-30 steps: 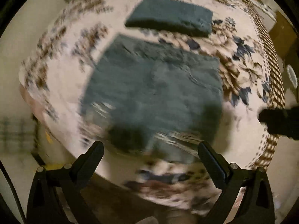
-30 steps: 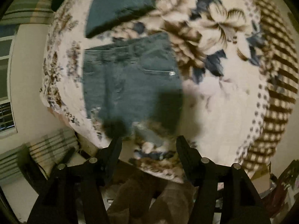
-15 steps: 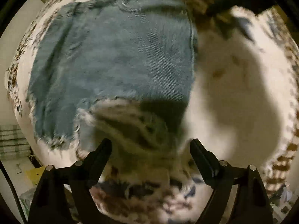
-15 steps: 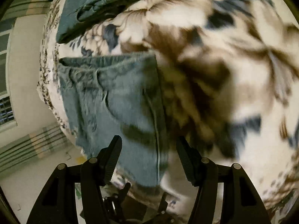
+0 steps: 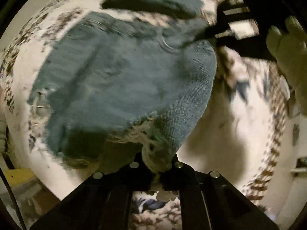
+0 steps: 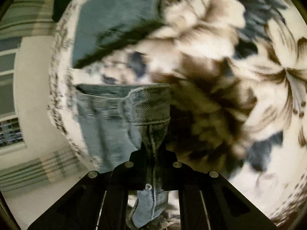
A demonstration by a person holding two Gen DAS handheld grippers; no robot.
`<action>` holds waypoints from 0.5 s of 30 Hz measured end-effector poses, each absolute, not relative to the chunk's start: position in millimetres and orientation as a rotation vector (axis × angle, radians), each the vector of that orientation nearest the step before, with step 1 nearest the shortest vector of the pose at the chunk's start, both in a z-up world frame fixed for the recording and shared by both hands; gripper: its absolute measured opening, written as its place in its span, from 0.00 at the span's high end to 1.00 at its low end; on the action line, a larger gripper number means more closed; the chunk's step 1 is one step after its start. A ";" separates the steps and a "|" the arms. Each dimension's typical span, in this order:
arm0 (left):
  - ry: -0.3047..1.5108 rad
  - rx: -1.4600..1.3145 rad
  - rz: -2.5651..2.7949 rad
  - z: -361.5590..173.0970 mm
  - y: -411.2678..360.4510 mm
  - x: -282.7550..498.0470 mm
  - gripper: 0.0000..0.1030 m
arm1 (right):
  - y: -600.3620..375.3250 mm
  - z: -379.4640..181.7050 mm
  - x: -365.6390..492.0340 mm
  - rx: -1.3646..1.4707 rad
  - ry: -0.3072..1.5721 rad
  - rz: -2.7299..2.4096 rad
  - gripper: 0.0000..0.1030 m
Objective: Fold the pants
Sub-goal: 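Lift the hems with both grippers and fold them over toward the waistband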
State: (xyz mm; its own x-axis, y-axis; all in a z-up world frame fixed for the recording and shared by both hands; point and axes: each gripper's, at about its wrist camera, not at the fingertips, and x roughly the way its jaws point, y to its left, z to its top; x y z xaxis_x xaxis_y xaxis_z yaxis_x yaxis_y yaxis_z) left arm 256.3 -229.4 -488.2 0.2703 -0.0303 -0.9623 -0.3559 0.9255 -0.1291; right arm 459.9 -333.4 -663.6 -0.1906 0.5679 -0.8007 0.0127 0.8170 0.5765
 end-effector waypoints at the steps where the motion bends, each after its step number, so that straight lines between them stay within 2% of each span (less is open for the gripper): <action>1: 1.276 -0.365 0.228 -482.2 -223.7 254.4 0.96 | -326.8 -652.6 458.0 0.460 1.688 0.534 0.90; 8: 1.183 -0.534 0.339 -451.9 -109.3 219.6 0.96 | -210.3 -578.7 452.1 0.370 1.642 0.654 0.91; 12: 1.164 -0.609 0.424 -458.1 -46.6 210.7 0.96 | -115.3 -571.2 454.0 0.262 1.655 0.707 0.91; 15: 1.159 -0.635 0.486 -473.6 -6.1 205.6 0.96 | -57.6 -592.0 444.1 0.152 1.673 0.720 0.91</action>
State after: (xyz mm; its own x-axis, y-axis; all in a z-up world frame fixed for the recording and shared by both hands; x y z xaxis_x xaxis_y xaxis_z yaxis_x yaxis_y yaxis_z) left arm 205.6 -6.1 -473.6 0.3320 0.0297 -0.9428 -0.6517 0.7298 -0.2065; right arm 444.1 -57.6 -592.0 -0.2451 0.4765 -0.8443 -0.2857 0.7967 0.5326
